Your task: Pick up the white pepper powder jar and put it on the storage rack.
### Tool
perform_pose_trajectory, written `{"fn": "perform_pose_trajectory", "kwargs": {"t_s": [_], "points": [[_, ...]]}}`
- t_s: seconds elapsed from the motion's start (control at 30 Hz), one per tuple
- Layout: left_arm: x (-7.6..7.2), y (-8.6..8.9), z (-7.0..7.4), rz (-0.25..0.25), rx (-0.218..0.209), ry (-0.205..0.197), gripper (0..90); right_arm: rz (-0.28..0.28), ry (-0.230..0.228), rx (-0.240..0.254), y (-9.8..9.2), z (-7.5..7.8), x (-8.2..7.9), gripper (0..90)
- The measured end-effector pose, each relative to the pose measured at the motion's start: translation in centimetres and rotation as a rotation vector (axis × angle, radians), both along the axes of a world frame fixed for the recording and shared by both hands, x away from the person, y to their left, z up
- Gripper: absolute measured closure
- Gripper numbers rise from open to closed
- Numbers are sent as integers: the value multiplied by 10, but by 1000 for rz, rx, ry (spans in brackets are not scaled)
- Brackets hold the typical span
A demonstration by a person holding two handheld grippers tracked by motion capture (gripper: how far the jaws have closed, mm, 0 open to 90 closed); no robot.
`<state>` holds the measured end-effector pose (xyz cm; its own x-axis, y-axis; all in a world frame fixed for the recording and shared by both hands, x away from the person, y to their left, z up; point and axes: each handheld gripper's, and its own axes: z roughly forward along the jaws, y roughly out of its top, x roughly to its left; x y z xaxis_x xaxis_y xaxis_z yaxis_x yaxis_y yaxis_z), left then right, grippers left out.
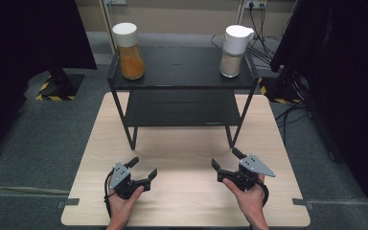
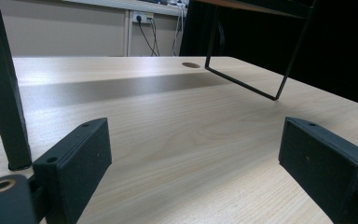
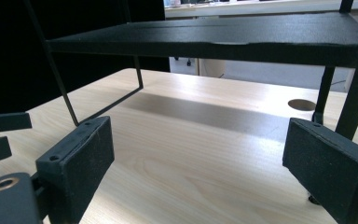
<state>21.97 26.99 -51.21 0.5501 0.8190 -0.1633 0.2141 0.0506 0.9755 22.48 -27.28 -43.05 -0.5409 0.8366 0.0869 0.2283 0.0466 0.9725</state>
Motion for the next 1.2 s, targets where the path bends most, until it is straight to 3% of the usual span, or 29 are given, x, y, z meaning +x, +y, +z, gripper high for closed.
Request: {"fn": "perform_pose_trajectory", "kwargs": {"t_s": [1.2], "points": [[0,0,0,0,1,-2,87,-8,57,-32,-2,-22,-5,90]]}}
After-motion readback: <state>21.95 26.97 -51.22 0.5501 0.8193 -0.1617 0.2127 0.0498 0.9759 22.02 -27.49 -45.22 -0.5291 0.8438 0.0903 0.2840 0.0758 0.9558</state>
